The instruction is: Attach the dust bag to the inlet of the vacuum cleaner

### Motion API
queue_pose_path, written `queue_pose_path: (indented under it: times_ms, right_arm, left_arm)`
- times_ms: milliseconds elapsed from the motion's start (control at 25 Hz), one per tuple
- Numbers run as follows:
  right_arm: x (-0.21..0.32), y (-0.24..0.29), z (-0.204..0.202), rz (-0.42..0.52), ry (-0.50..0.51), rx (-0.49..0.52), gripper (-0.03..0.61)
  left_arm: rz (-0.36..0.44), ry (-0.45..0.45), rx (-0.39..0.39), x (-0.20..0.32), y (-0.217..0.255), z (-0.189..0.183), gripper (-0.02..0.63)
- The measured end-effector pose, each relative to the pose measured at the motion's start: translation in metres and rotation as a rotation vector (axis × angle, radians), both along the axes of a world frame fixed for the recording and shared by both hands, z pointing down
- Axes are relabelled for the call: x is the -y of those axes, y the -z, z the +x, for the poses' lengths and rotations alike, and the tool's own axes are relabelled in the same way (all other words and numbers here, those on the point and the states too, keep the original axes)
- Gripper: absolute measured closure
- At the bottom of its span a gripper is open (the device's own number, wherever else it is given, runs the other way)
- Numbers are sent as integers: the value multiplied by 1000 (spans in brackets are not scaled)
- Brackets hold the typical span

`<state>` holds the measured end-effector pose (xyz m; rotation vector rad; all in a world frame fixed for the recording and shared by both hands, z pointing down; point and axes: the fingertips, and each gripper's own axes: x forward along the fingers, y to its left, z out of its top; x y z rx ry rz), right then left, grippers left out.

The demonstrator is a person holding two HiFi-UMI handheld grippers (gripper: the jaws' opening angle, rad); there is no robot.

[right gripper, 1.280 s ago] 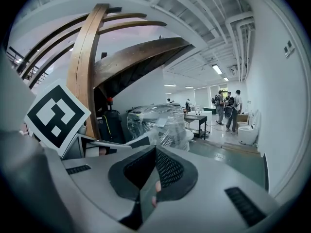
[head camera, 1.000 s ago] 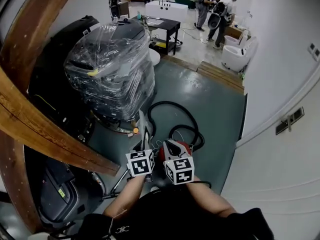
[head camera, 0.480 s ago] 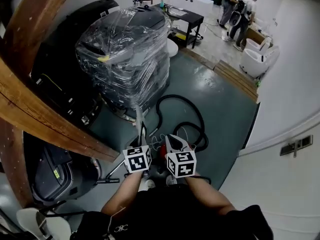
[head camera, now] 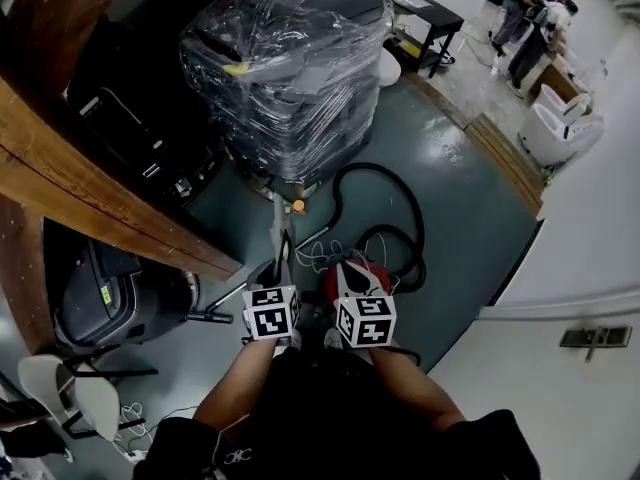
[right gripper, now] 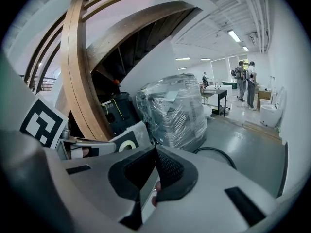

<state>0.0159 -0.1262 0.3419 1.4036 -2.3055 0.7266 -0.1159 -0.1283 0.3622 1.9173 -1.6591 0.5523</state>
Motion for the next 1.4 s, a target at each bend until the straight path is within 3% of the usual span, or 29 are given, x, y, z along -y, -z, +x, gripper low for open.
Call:
queue_pose_path:
  times_ms: [240, 480, 960, 1400]
  right_arm:
    - [-4, -46, 1, -88, 13, -16, 580]
    - [-15, -98, 2, -178, 5, -38, 580]
    - [-36, -241, -9, -299, 24, -137, 580]
    - [-34, -366, 48, -401, -158, -187, 580]
  left_arm:
    - [-65, 38, 20, -14, -48, -20, 592]
    - [-120, 14, 81, -27, -104, -32, 592]
    - [-264, 5, 72, -38, -271, -49, 592]
    - [-365, -63, 24, -60, -420, -15, 592]
